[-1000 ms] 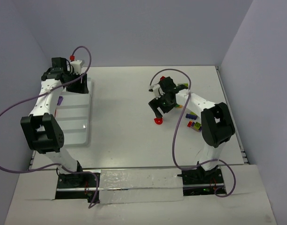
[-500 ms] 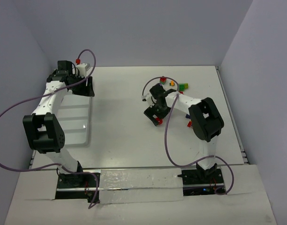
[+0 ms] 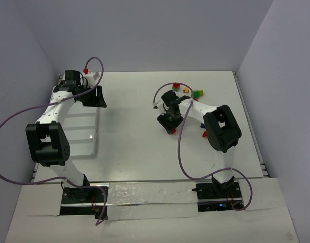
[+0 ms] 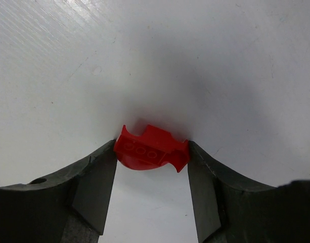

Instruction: Sort the legos into containers by color

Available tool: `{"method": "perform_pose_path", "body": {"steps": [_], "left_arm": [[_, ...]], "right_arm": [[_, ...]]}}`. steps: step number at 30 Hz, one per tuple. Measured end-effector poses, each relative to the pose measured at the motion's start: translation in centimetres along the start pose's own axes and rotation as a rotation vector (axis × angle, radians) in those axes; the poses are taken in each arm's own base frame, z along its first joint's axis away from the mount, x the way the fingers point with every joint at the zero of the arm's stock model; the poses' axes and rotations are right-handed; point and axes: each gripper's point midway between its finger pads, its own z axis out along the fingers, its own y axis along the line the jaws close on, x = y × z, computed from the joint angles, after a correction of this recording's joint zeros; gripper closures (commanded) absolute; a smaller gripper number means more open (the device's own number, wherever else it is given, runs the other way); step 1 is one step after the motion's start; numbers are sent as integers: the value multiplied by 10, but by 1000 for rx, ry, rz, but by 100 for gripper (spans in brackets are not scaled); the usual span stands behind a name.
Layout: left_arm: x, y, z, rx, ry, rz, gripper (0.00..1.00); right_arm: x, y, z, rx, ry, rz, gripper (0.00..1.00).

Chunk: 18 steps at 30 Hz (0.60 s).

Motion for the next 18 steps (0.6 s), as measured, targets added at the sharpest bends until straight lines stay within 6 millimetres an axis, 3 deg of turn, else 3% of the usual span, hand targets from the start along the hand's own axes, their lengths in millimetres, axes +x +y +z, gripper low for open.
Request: {"method": "perform_pose_path", "body": {"steps": [6, 10, 18], "left_arm": [[11, -21, 9, 122, 3, -82, 39], [20, -48, 13, 279, 7, -178, 36], [31, -107, 19, 613, 94, -367, 28]], "right_arm": [[-3, 6, -2, -33, -17, -1, 48], [-17, 16, -20, -77, -82, -12, 48], [-94, 55, -88, -140, -338, -119, 48]]}}
